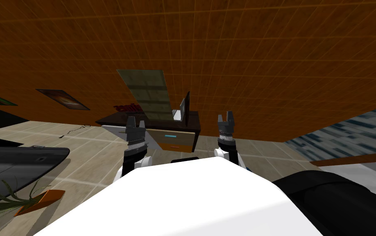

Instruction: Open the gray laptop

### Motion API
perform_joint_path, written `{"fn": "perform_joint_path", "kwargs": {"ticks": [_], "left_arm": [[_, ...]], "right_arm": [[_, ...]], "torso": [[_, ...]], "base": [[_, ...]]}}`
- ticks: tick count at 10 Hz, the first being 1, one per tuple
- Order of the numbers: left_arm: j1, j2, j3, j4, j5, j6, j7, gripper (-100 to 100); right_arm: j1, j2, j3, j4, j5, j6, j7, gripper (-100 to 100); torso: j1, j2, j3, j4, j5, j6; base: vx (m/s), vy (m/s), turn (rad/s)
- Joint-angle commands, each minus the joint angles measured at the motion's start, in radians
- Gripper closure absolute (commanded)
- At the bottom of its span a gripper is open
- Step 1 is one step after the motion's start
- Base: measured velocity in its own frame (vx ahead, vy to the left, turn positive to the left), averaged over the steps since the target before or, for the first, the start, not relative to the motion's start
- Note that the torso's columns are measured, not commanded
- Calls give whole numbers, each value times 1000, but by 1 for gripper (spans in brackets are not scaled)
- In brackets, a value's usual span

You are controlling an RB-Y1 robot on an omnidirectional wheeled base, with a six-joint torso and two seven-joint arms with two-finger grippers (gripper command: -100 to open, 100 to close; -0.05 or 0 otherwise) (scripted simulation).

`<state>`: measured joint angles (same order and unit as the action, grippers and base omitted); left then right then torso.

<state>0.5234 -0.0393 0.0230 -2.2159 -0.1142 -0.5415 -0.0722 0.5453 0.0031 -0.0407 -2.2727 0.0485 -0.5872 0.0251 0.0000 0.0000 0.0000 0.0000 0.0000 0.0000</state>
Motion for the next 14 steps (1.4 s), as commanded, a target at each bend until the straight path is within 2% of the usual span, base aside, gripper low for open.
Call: {"fn": "perform_joint_path", "kwargs": {"ticks": [1, 9, 10, 11, 13, 14], "left_arm": [[0, 0, 0, 0, 0, 0, 0, 0], [0, 0, 0, 0, 0, 0, 0, 0], [0, 42, 7, 1, 1, 14, 2, -100], [-1, 73, 14, 2, 2, 28, 4, -100], [-1, 134, 35, 3, 5, 68, 9, -100], [-1, 145, 35, 3, 5, 68, 9, -100]], "right_arm": [[0, 0, 0, 0, 0, 0, 0, 0], [0, 0, 0, 0, 0, 0, 0, 0], [0, 0, 0, 0, 0, 0, 0, 0], [0, 0, 0, 0, 0, 0, 0, 0], [0, 0, 0, 0, 0, 0, 0, 0], [0, 0, 0, 0, 0, 0, 0, 0]], "torso": [[0, 40, -82, 41, 0, 0], [0, 618, -1234, 617, 0, 0], [0, 691, -1382, 691, 0, 0], [0, 725, -1451, 724, 0, 0], [-1, 738, -1474, 737, 0, 0], [-1, 738, -1475, 738, 0, 0]], "base": [[0, 0, 0], [0, 0, 0], [1, -14, -13], [-16, -29, -18], [-27, -46, -28], [-17, -33, -6]]}}
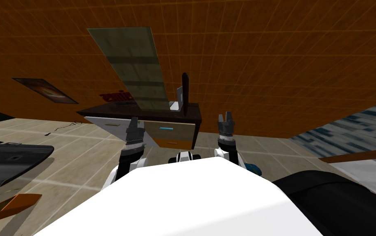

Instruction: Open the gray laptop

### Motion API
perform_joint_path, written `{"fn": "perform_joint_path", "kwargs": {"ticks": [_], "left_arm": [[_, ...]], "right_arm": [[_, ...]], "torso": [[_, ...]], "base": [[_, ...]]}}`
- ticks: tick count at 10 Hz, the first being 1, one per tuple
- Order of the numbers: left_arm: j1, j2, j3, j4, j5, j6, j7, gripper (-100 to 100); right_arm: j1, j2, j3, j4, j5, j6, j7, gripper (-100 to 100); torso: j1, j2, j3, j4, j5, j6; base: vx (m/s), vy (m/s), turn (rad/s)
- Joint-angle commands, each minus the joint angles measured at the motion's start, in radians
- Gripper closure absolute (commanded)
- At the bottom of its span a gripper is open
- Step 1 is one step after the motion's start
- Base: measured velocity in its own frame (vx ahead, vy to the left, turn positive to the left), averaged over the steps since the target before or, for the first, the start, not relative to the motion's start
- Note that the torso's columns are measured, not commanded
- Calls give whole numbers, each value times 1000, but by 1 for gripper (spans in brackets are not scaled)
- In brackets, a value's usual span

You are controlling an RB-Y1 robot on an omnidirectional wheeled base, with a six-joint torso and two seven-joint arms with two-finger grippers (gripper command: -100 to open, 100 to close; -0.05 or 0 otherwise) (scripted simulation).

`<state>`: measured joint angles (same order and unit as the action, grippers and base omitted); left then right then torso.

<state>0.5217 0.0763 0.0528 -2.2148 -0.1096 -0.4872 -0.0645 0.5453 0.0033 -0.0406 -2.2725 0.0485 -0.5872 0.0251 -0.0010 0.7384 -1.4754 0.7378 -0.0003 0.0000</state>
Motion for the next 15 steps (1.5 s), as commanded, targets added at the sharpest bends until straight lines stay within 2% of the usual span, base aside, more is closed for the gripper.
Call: {"fn": "perform_joint_path", "kwargs": {"ticks": [1, 2, 3, 5, 6, 7, 8, 9, 10, 11, 13, 14, 15], "left_arm": [[0, 68, 19, 3, 2, 39, 4, -100], [-1, 96, 34, 4, 4, 68, 7, -100], [-1, 108, 34, 4, 4, 68, 7, -100], [-2, 174, 68, 7, 8, 134, 12, -100], [-2, 191, 68, 7, 8, 135, 12, -100], [-2, 228, 87, 8, 11, 172, 15, -100], [-2, 234, 87, 8, 11, 172, 15, -100], [-3, 275, 107, 9, 13, 210, 18, -100], [-4, 300, 127, 11, 16, 238, 21, -100], [-4, 320, 127, 11, 16, 250, 21, -100], [-5, 388, 169, 14, 21, 315, 28, -100], [-5, 406, 169, 14, 21, 333, 28, -100], [-6, 437, 190, 16, 23, 366, 32, -100]], "right_arm": [[0, 0, 0, 0, 0, 0, 0, 0], [0, 0, 0, 0, 0, 0, 0, 0], [0, 0, 0, 0, 0, 0, 0, 0], [0, 0, 0, 0, 0, 0, 0, 0], [0, 0, 0, 0, 0, 0, 0, 0], [0, 0, 0, 0, 0, 0, 0, 0], [0, 0, 0, 0, 0, 0, 0, 0], [0, 0, 0, 0, 0, 0, 0, 0], [0, 0, 0, 0, 0, 0, 0, 0], [0, 0, 0, 0, 0, 0, 0, 0], [0, 0, 0, 0, 0, 0, 0, 0], [0, 0, 0, 0, 0, 0, 0, 0], [0, 0, 0, 0, 0, 0, 0, 0]], "torso": [[1, -1, -1, 0, 0, 0], [2, -1, -1, 0, 1, 0], [0, 0, 0, 0, 0, 0], [1, 0, -1, 0, 0, 0], [0, 0, 0, 0, 0, 0], [1, 0, 0, 0, 0, 0], [1, -1, -1, 0, 0, 0], [2, -1, -1, 0, 0, 0], [1, 0, -1, 0, 0, 0], [1, 1, 0, 0, 0, 0], [0, 0, -1, 0, 0, 0], [-1, 0, 0, 0, 0, 0], [1, -1, -1, 0, 0, 0]], "base": [[-13, -33, -17], [-32, -52, -27], [-29, -41, -13], [-29, -55, -34], [-31, -50, -8], [-26, -49, -22], [-20, -40, -15], [-26, -48, -33], [-44, -57, -41], [-27, -48, -10], [-38, -76, -41], [-30, -69, -17], [-36, -59, -35]]}}
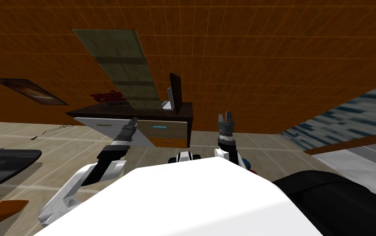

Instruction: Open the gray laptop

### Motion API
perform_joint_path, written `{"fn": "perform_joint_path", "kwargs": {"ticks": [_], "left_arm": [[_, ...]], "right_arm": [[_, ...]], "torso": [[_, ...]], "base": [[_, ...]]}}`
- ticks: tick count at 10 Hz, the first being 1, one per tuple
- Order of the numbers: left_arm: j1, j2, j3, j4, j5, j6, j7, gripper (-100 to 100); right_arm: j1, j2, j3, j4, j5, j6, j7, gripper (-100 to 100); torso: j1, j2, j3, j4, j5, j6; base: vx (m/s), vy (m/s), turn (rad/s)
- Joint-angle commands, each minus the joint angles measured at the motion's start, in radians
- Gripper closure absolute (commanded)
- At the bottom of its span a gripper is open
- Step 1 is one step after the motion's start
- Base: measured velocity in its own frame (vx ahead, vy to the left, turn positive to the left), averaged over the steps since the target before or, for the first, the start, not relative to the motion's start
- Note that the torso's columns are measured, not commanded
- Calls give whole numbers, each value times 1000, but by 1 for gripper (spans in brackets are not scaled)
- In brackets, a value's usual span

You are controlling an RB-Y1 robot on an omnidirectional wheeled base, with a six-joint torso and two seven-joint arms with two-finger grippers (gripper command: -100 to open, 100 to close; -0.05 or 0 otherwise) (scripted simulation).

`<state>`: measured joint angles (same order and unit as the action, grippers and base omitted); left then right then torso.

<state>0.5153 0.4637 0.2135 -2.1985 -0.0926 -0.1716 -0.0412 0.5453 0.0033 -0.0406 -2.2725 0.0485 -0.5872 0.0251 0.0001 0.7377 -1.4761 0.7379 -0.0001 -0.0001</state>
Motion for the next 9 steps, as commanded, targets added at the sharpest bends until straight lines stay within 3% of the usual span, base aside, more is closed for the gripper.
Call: {"fn": "perform_joint_path", "kwargs": {"ticks": [1, 2, 3, 4, 5, 6, 7, 9], "left_arm": [[1, 61, 29, 0, 6, 59, 9, -100], [0, 101, 50, 2, 8, 90, 14, -100], [0, 103, 50, 2, 8, 101, 14, -100], [-1, 144, 70, 5, 11, 139, 20, -100], [-1, 144, 70, 5, 11, 142, 20, -100], [-1, 184, 90, 9, 13, 182, 27, -100], [-1, 184, 90, 9, 13, 183, 27, -100], [-2, 252, 128, 20, 18, 250, 44, -100]], "right_arm": [[0, 0, 0, 0, 0, 0, 0, 0], [0, 0, 0, 0, 0, 0, 0, 0], [0, 0, 0, 0, 0, 0, 0, 0], [0, 0, 0, 0, 0, 0, 0, 0], [0, 0, 0, 0, 0, 0, 0, 0], [0, 0, 0, 0, 0, 0, 0, 0], [0, 0, 0, 0, 0, 0, 0, 0], [0, 0, 0, 0, 0, 0, 0, 0]], "torso": [[1, 0, 0, 0, 0, 0], [2, 0, 0, 0, 1, 0], [0, 0, 0, 0, 0, 0], [0, 0, 0, 0, 0, 0], [-1, 0, 0, 0, 0, 0], [0, 0, 0, 0, 0, 0], [0, 0, 0, 0, 0, 0], [-1, 0, 0, 0, 0, 0]], "base": [[-27, -42, -23], [-23, -53, -48], [-16, -43, -21], [-22, -52, -56], [-19, -47, -25], [-16, -55, -58], [-13, -48, -27], [-14, -73, -78]]}}
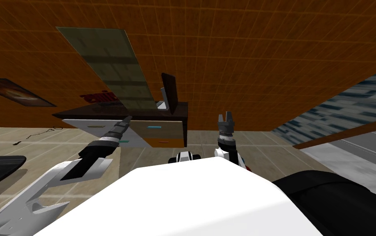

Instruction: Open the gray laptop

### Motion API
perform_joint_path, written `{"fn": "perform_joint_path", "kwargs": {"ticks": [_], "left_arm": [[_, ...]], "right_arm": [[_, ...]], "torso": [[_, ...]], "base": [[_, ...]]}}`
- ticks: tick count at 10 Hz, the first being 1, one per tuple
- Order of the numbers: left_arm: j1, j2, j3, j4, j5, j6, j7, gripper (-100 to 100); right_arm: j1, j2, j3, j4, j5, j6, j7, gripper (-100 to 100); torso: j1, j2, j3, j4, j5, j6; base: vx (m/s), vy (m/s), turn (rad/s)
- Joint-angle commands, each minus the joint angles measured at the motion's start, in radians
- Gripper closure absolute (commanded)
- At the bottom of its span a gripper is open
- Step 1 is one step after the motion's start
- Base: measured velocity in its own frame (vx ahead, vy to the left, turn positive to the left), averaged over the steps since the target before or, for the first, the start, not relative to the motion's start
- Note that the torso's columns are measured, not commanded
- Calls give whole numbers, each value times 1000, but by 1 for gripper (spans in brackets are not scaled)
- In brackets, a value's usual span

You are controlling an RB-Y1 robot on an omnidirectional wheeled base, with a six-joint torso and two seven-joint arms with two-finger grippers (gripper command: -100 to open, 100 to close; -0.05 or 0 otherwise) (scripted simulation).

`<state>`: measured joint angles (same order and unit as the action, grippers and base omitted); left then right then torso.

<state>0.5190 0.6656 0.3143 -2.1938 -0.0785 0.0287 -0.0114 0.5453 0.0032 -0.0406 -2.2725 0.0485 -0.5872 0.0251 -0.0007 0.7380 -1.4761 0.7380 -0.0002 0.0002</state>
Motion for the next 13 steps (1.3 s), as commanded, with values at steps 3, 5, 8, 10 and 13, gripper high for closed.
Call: {"fn": "perform_joint_path", "kwargs": {"ticks": [3, 5, 8, 10, 13], "left_arm": [[-7, 129, 62, 28, 8, 130, 37, -100], [-7, 171, 77, 36, 10, 167, 50, -100], [-7, 238, 106, 54, 14, 230, 81, -100], [-8, 299, 131, 74, 18, 287, 116, -100], [-8, 380, 163, 108, 24, 361, 175, -100]], "right_arm": [[0, 0, 0, 0, 0, 0, 0, 0], [0, 0, 0, 0, 0, 0, 0, 0], [0, 0, 0, 0, 0, 0, 0, 0], [0, 0, 0, 0, 0, 0, 0, 0], [0, 0, 0, 0, 0, 0, 0, 0]], "torso": [[1, 0, 0, 0, 0, 0], [1, 0, 0, 0, 0, -1], [1, 0, 0, 0, 0, -1], [0, -1, 0, 0, 0, 0], [1, -1, -1, 0, 0, 0]], "base": [[-5, -73, -88], [10, -63, -61], [18, -75, -108], [41, -97, -192], [74, -100, -189]]}}
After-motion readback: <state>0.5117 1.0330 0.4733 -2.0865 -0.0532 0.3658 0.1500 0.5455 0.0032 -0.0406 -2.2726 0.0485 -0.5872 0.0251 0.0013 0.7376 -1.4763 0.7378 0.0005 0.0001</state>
